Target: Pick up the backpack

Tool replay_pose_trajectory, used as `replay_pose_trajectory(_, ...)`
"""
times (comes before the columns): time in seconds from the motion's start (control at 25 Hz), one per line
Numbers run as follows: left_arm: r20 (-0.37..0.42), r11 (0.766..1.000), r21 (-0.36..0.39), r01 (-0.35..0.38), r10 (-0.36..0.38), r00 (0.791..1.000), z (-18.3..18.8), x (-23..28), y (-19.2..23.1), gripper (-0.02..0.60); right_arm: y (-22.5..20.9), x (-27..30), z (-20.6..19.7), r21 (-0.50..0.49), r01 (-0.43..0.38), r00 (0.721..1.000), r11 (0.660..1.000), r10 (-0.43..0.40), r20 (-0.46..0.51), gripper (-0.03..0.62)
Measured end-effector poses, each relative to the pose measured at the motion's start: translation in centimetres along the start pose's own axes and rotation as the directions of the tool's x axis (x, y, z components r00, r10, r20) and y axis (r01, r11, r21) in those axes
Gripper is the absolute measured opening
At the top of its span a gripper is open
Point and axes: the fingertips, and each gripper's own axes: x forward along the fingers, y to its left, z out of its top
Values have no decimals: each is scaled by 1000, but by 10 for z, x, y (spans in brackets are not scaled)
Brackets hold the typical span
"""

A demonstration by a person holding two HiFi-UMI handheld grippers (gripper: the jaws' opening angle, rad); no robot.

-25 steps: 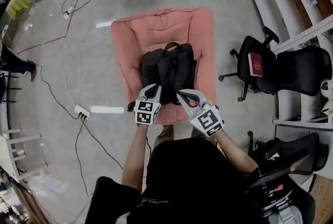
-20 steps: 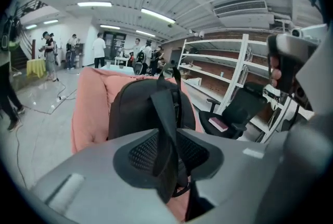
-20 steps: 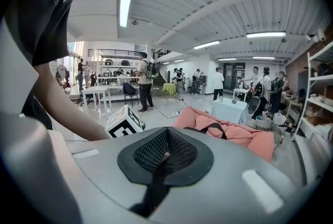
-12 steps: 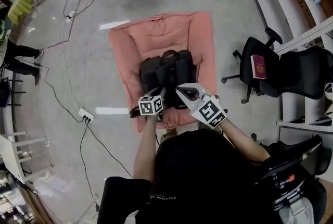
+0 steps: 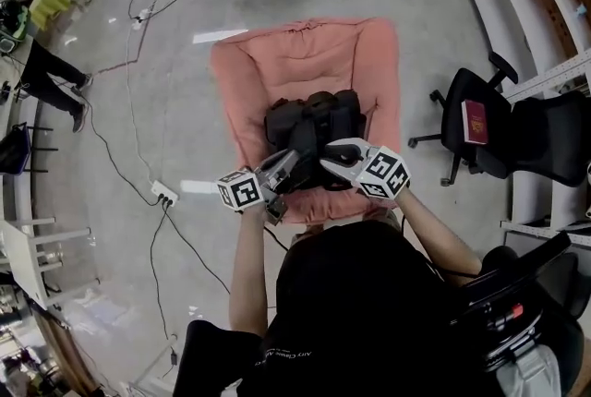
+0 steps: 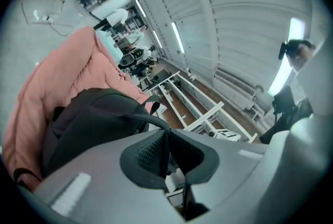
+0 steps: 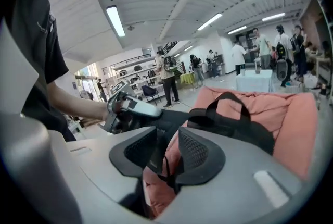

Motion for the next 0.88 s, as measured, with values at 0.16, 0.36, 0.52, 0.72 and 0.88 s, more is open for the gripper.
replay_pose_trajectory(0.16,13,987,-133,85,-84,996,6,2,-3,26,10,44,-28,88,-142,987,986,148,-65,267)
replay_pose_trajectory(0.36,104,985,-146,90,-75,992,13,-6,1,27,36,50,-13,204,-304,953,931,297,65,70)
replay_pose_trajectory(0.52,105,993,-39,107,-103,989,12,-23,-3,125,53,32,11,228,-395,916,890,365,165,60)
replay_pose_trajectory(0.72,218,908,-236,347,-298,929,13,-25,-22,125,61,15,26,185,-424,902,887,394,178,81)
replay_pose_trajectory(0.88,161,859,-339,385,-351,923,-1,-19,-15,101,59,8,20,131,-360,928,924,341,146,100)
